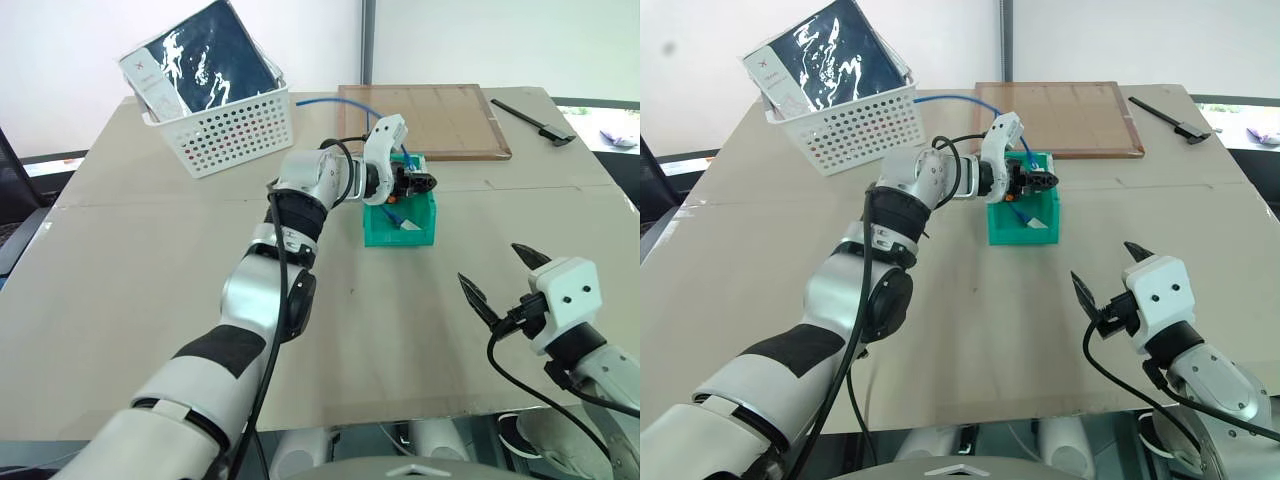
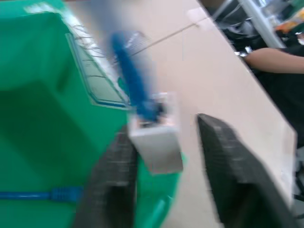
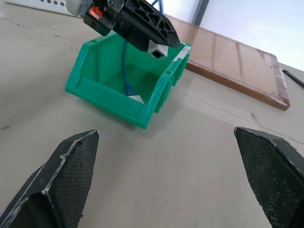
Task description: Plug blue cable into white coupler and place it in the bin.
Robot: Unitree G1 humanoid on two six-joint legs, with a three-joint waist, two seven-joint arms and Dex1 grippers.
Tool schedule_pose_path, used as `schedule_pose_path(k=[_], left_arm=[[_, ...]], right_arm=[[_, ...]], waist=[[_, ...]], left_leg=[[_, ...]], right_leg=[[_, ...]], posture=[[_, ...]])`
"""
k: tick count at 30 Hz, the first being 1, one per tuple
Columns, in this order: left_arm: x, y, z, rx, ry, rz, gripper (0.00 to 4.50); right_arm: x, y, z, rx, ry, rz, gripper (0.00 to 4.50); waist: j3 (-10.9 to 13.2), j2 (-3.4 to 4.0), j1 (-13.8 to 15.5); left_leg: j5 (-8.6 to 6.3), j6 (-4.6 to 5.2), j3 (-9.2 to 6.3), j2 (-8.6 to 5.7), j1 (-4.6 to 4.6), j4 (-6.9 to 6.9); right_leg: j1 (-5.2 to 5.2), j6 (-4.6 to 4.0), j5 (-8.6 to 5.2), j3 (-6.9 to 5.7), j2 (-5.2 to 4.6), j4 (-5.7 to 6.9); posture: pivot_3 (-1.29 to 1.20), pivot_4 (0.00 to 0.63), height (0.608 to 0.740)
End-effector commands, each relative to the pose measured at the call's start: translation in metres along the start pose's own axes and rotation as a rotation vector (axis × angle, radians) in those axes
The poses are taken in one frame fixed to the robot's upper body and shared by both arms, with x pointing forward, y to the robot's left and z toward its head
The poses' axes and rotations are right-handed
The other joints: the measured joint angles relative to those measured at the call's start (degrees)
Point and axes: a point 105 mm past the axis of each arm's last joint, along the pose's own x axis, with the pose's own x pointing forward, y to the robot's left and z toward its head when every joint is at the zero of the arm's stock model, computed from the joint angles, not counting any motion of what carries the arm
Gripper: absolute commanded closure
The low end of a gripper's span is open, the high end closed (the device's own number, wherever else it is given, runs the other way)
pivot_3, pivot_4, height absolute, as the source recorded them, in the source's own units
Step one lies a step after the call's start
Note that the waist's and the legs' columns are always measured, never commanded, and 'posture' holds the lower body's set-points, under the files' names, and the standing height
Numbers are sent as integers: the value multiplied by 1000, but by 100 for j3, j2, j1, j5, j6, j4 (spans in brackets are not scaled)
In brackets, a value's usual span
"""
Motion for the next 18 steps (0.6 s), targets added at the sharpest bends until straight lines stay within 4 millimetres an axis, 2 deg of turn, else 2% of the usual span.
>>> schedule_pose_path(k=[1, 2, 5, 7, 9, 10, 12, 15, 18], left_arm=[[-14, -3, 25, 44, -50, 3, 358], [-18, -2, 26, 38, -45, -3, 76], [-35, -6, 30, 7, -48, -70, 76], [-53, -10, 31, 35, -77, -136, 76], [-69, -16, 27, 18, -106, -203, 76], [-77, -13, 24, 69, -136, -190, 76], [-91, -13, 15, 210, -242, -179, 76], [-116, -9, -9, 358, -338, -170, 76], [-140, 4, -47, 362, -349, -174, 76]], right_arm=[[-4, -2, 15, -21, -73, -32, 0], [-4, -1, 16, -18, -74, -32, 0], [-2, 0, 15, -14, -77, -27, 0], [0, -1, 15, -6, -84, -22, 0], [2, -3, 15, -2, -91, -16, 0], [3, -4, 15, 2, -95, -13, 0], [5, -7, 14, 5, -100, 4, 0], [7, -12, 14, 4, -106, 48, 0], [6, -19, 10, -20, -92, 121, 0]], waist=[[1, -1, 6], [2, -1, 6], [5, 1, 0], [8, 3, -5], [10, 7, -15], [10, 7, -11], [9, 10, -10], [9, 12, 1], [10, 13, 15]], left_leg=[[0, 0, 0, -1, -2, 0], [-1, 0, 0, -2, -3, 0], [-1, 0, 1, -2, -2, 0], [-1, 0, -2, 2, -3, 0], [0, -2, 1, 15, -1, -1], [6, -12, 0, 20, -1, -1], [13, -24, 2, 22, 1, -1], [14, -29, 17, 27, 5, -3], [14, -29, 32, 30, 6, -3]], right_leg=[[0, 0, 1, 0, -3, -2], [0, 0, 0, 1, -5, -3], [-1, 4, -2, 4, -6, -3], [-3, 10, -6, 2, -5, 0], [-3, 2, -1, 6, -5, 1], [-3, -7, 4, 6, -4, 2], [-3, -9, 5, 9, -4, 2], [-3, -12, 6, 23, -7, 1], [-6, -13, 6, 31, -8, -3]], posture=[[0, 150, 740], [0, 150, 740], [0, 150, 740], [0, 150, 740], [0, 150, 740], [0, 150, 740], [0, 150, 740], [0, 150, 740], [0, 150, 740]])
